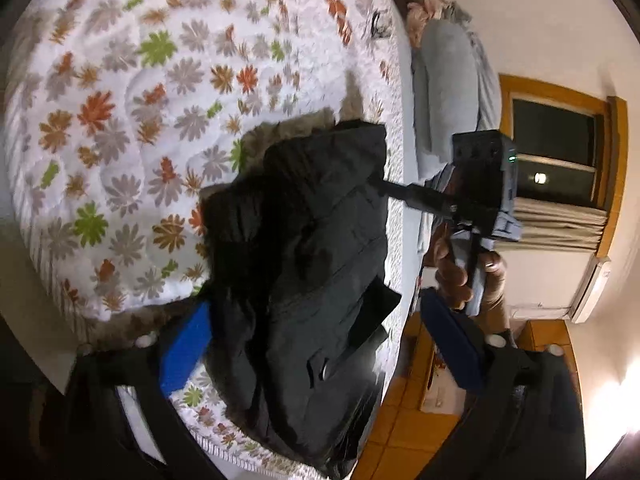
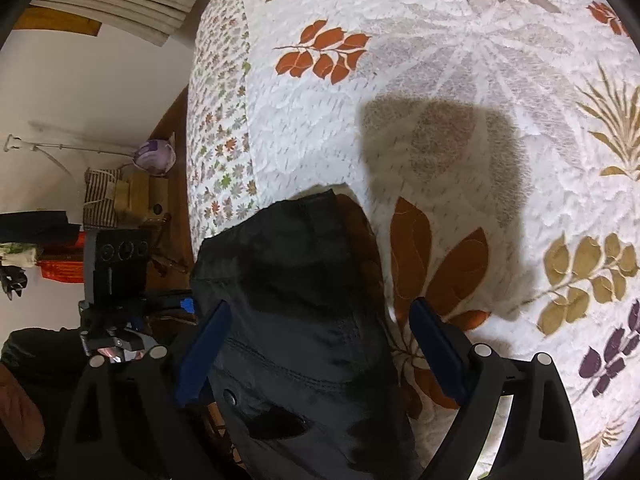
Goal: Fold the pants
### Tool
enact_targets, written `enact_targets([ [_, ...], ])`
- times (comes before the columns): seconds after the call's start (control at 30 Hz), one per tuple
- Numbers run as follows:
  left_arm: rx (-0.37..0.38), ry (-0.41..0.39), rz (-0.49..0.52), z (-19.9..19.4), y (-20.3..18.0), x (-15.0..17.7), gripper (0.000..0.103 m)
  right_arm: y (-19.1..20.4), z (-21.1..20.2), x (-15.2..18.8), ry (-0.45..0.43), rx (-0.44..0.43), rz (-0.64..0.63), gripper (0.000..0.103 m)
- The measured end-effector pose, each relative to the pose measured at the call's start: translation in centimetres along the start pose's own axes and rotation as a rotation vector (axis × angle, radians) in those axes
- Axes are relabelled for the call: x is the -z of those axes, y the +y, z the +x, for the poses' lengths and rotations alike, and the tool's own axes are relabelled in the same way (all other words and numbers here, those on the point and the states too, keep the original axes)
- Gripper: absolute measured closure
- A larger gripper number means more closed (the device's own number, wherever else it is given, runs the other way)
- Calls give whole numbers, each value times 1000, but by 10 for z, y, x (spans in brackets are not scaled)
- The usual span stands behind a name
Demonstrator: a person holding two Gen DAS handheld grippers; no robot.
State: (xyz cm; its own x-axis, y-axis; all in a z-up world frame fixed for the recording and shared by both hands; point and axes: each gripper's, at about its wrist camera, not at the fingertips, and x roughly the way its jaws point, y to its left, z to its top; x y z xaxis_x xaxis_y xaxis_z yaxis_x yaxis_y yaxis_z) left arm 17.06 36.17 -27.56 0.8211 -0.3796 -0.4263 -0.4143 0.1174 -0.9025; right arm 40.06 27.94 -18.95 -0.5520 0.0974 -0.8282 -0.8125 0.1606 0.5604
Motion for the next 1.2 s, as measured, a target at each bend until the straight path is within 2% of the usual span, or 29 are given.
enact_targets([
  [0.03, -1, -7, -2, -1, 1, 1, 28, -1, 2, -1, 6, -1, -2, 11],
  [0.07, 5, -14, -11, -1, 4, 1, 31, -2, 5, -3, 20, -3, -3, 11],
  [0.13, 12, -26, -32, -4, 11, 1, 46, 0, 9, -6, 31, -13, -7, 11],
  [0.3, 29, -55, -46, -7, 23, 7, 60, 9, 15, -16, 39, -74, -43, 11],
  [0.47, 25, -58, -34, -12, 26, 11, 63, 8, 29, -21, 73, -79, -43, 12],
  [0.53, 19, -57, -26, -13, 24, 12, 68, 11, 31, -21, 76, -76, -54, 19],
  [0.67, 6, -61, -2, -11, 18, 12, 73, 9, 29, -18, 64, -46, -52, 43],
  [0.8, -9, -71, 44, -7, -5, 12, 79, 9, 13, -9, 30, -31, -54, 67],
  [0.87, -15, -77, 71, -7, -16, 12, 81, 15, 5, -7, 20, -18, -59, 72],
  [1.2, 4, -92, 180, -15, -69, 22, 82, 50, -42, 19, -42, 74, -68, 76],
])
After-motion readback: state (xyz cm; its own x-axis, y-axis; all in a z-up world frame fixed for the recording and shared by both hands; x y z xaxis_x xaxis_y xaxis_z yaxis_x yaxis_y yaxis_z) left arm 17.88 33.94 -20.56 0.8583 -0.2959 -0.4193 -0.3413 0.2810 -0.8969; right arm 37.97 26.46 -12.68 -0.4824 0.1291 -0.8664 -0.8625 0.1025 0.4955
